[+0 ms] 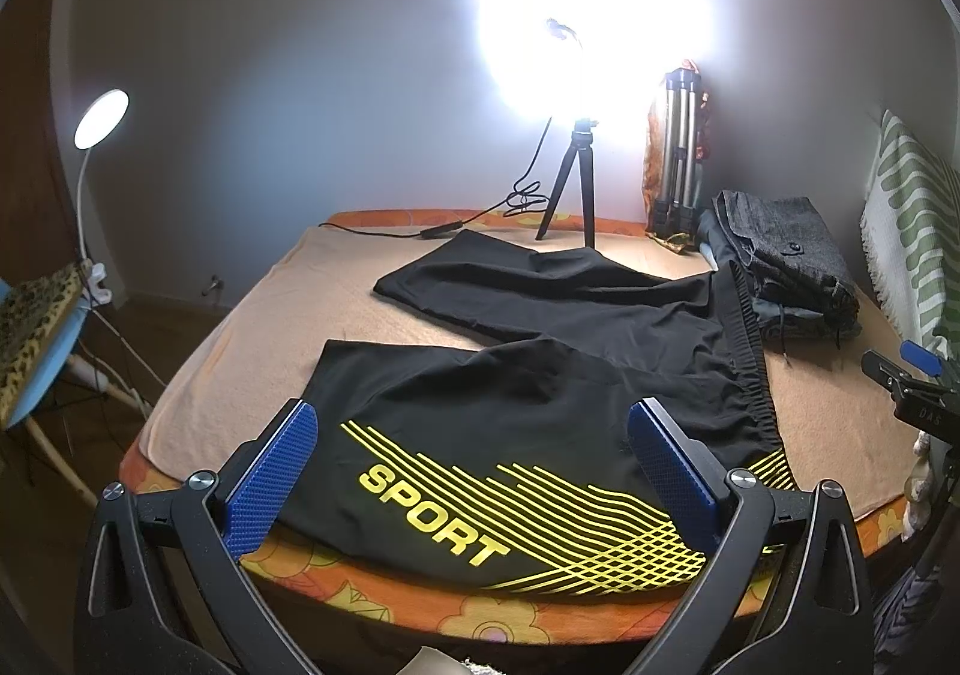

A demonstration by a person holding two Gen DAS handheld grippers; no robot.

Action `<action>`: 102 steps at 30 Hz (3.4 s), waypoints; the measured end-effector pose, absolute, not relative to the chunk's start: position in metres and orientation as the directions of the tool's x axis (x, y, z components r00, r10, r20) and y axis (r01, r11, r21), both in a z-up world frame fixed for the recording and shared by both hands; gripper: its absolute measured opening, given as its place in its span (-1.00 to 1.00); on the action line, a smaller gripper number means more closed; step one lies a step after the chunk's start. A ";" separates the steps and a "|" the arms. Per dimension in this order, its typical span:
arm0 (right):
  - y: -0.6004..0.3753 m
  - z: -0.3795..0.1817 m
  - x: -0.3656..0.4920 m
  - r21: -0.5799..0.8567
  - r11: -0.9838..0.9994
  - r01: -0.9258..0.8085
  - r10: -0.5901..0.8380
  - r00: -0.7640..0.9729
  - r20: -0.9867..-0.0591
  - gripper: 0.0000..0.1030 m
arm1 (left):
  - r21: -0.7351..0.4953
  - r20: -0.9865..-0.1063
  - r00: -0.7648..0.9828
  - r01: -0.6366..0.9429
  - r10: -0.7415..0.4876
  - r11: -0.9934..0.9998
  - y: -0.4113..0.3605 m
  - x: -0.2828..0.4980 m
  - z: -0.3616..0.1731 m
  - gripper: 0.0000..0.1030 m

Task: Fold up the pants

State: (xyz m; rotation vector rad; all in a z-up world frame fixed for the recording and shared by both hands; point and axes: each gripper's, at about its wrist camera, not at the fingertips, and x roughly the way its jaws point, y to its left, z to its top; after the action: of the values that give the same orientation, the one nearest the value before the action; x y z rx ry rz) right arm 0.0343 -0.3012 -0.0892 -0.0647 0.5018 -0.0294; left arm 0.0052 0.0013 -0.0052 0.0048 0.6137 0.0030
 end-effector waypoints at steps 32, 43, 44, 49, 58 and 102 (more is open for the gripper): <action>-0.298 -0.092 0.036 -0.066 0.998 0.006 -0.037 0.872 -0.488 0.99 | 0.004 -0.579 0.815 -0.003 0.005 1.000 0.003 0.007 -0.005 0.99; -0.299 -0.095 0.038 -0.057 0.998 0.000 -0.028 0.866 -0.498 0.99 | 0.012 -0.593 0.805 -0.002 0.009 1.000 0.001 0.008 -0.010 0.99; -0.300 -0.095 0.038 -0.053 0.999 -0.001 -0.026 0.866 -0.500 0.99 | 0.012 -0.595 0.803 -0.001 0.008 1.000 0.001 0.009 -0.011 0.99; -0.303 -0.097 0.042 -0.033 0.999 0.000 -0.018 0.858 -0.513 0.98 | 0.014 -0.613 0.790 0.015 -0.003 1.000 -0.002 0.014 -0.015 0.99; -0.308 -0.100 0.057 0.027 0.999 -0.025 0.036 0.834 -0.551 0.87 | -0.002 -0.643 0.764 0.061 -0.048 0.998 -0.011 0.023 -0.026 0.99; -0.270 -0.056 0.315 -0.129 0.901 -0.414 0.121 0.526 -0.842 0.05 | -0.118 -0.754 0.638 0.099 -0.154 0.988 -0.005 0.131 -0.042 0.83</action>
State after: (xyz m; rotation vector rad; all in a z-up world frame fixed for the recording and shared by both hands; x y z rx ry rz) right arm 0.3154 -0.2700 -0.0558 -0.3341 0.9689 0.3272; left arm 0.1315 -0.0045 -0.0424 -0.0680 0.8670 -0.1442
